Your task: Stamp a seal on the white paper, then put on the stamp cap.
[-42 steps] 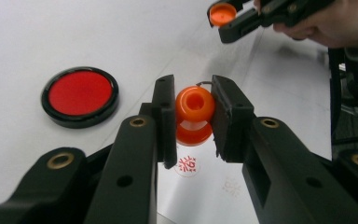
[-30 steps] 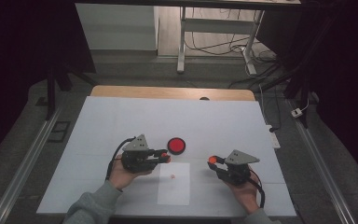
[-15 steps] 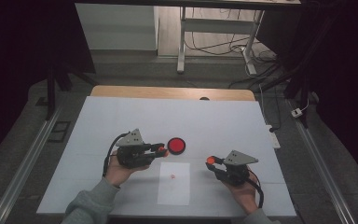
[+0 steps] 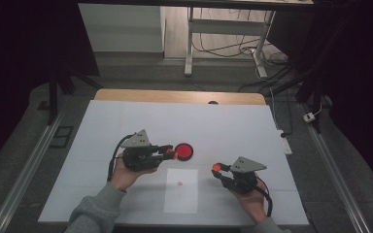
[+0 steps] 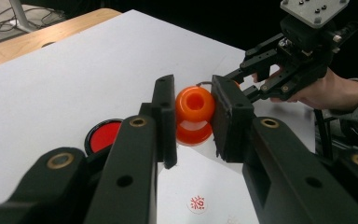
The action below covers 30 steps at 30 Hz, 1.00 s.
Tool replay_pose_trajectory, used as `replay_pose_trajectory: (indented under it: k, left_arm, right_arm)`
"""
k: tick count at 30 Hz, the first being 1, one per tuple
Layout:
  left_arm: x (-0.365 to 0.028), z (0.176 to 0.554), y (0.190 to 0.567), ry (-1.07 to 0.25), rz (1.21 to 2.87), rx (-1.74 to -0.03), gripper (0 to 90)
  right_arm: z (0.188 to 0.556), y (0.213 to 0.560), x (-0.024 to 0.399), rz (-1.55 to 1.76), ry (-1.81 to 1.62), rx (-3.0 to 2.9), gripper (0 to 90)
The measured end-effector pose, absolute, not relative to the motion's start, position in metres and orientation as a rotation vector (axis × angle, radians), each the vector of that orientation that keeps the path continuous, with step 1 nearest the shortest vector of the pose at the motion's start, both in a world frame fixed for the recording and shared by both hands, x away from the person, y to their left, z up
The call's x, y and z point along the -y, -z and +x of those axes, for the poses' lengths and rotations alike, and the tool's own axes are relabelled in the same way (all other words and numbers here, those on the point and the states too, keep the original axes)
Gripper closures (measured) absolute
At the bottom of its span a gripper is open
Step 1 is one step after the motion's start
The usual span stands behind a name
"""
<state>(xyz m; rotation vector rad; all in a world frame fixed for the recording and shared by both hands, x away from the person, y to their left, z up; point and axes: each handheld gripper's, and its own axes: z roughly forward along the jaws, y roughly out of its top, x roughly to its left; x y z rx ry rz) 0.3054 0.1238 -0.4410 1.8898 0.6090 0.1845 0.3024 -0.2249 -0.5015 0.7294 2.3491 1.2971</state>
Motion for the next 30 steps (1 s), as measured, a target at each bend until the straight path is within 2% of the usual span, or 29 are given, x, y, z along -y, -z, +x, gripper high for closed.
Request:
replay_pose_trajectory:
  k: [30]
  left_arm:
    - [-0.112, 0.307, 0.444, -0.181, 1.918, -0.588, 72.0]
  right_arm:
    - [0.298, 0.499, 0.209, 0.683, -1.322, -2.375, 64.9]
